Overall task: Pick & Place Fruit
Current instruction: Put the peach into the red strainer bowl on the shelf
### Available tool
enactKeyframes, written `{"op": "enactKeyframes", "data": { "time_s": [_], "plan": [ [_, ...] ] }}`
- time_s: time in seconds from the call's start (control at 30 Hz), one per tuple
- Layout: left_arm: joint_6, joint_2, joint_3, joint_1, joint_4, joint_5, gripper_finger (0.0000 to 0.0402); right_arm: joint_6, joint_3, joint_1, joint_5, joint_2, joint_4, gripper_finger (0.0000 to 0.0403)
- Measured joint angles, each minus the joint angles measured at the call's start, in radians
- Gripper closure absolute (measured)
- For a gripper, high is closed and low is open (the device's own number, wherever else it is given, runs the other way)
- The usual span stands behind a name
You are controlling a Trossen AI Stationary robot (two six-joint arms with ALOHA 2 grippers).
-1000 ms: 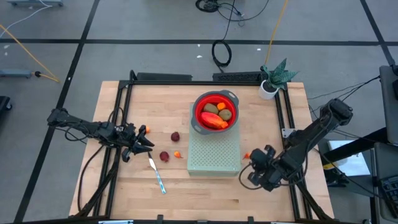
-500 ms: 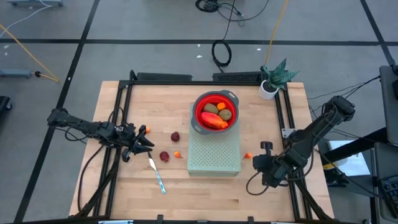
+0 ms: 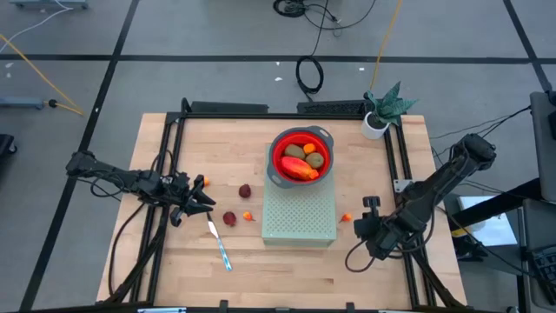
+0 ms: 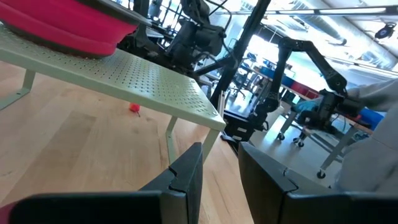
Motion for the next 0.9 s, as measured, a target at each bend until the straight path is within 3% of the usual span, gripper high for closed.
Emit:
{"op": "enactKeyframes", "data": {
  "time_s": [0.2, 0.4, 0.7, 0.9],
  "plan": [
    [0.0, 0.0, 0.0, 0.0, 0.0, 0.0, 0.03, -0.006, -0.05, 0.0, 0.003, 0.0, 0.01, 0.0266],
    [0.0, 0.0, 0.0, 0.001, 0.0, -0.001, 0.03, -0.11, -0.079, -0.018, 0.077, 0.0, 0.03, 0.022],
    [-0.018, 0.0, 0.0, 0.001, 0.0, -0.002, 0.03, -0.335, -0.131, -0.125, 0.073, 0.0, 0.142, 0.0213],
    [-0.024, 0.0, 0.0, 0.0, 0.0, -0.003, 0.03, -0.471, -0.133, -0.179, 0.009, 0.0, 0.204, 0.0209]
  ]
}}
